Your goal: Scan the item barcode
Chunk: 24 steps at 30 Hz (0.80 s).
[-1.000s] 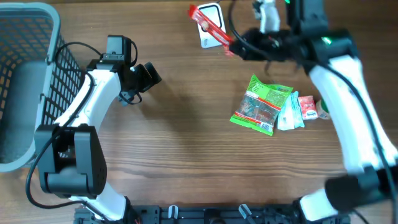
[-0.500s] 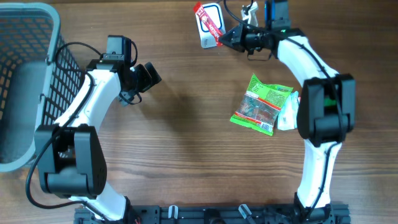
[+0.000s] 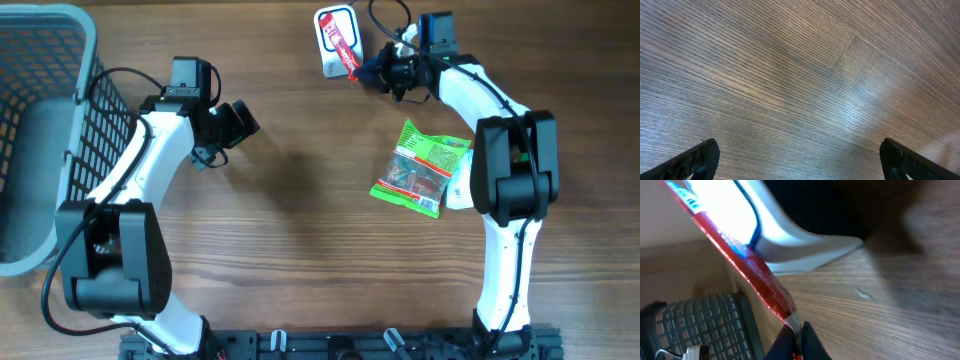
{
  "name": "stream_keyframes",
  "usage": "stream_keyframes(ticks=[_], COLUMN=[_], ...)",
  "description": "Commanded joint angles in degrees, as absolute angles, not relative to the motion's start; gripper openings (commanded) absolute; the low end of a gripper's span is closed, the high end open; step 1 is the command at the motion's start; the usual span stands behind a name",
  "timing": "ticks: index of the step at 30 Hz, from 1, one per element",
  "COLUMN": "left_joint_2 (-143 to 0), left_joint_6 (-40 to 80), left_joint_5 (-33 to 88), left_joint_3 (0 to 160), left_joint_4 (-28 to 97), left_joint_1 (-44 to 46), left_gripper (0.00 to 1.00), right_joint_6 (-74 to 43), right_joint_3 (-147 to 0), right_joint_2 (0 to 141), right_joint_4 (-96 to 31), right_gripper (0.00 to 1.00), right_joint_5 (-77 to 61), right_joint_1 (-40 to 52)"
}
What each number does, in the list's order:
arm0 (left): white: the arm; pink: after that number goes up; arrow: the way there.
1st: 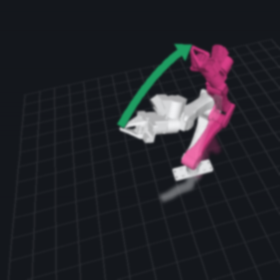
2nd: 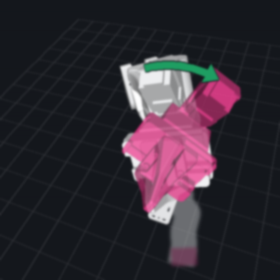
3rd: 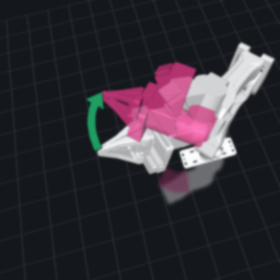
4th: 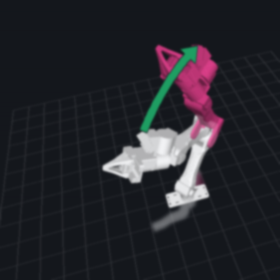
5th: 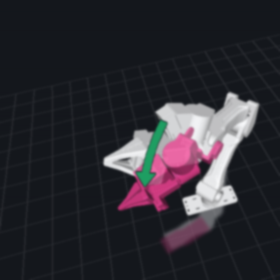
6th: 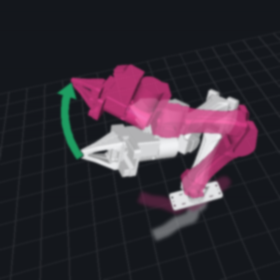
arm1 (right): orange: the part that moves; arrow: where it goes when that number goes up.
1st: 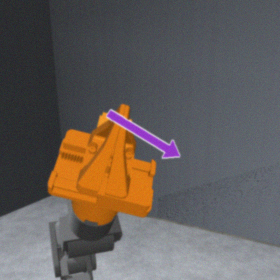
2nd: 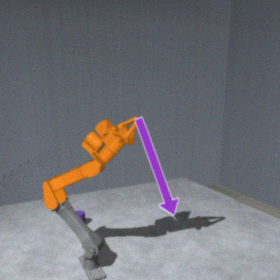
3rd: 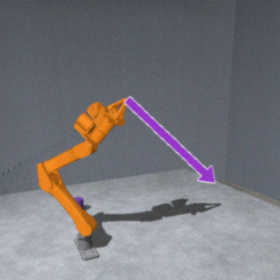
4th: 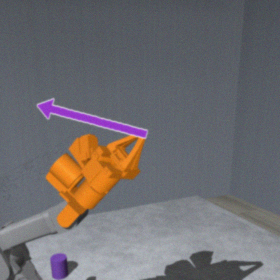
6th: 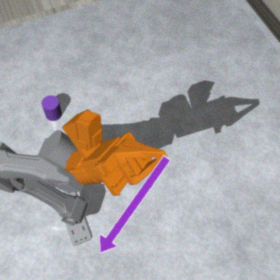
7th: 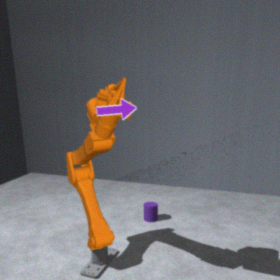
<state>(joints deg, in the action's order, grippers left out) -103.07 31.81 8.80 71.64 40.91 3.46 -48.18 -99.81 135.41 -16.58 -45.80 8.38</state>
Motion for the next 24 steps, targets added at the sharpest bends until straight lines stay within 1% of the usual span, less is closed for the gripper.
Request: stream_keyframes(ticks=[1,6,10,12,16,19,21,24], left_joint_2=[-101.7,-101.7,-101.7,-101.7,-101.7,-101.7,-101.7,-101.7], left_joint_6=[31.7,31.7,31.7,31.7,31.7,31.7,31.7,31.7], left_joint_5=[8.2,8.2,8.2,8.2,8.2,8.2,8.2,8.2], left_joint_3=[72.6,72.6,72.6,72.6,72.6,72.6,72.6,72.6], left_joint_4=[40.9,40.9,40.9,40.9,40.9,40.9,40.9,40.9], left_joint_1=[2.9,2.9,2.9,2.9,2.9,2.9,2.9,2.9], left_gripper=[1.00,1.00,1.00,1.00,1.00,1.00,1.00,1.00], right_joint_6=[-48.4,-44.1,-32.9,-29.5,-21.9,-18.5,-17.6,-17.3], right_joint_3=[-100.6,-100.6,-100.6,-100.6,-100.6,-100.6,-100.5,-99.0], right_joint_2=[134.9,128.2,119.4,113.7,101.8,94.2,91.5,91.0], right_joint_4=[-18.1,-18.0,-21.2,-26.3,-41.8,-54.5,-60.3,-70.6], right_gripper=[0.04,0.04,0.04,0.04,0.04,0.04,0.04,0.04], right_joint_5=[-45.0,-45.0,-45.2,-43.5,-35.1,-24.1,-18.1,-11.3], right_joint_1=[7.0,6.8,6.7,6.3,6.1,6.1,6.1,6.1])
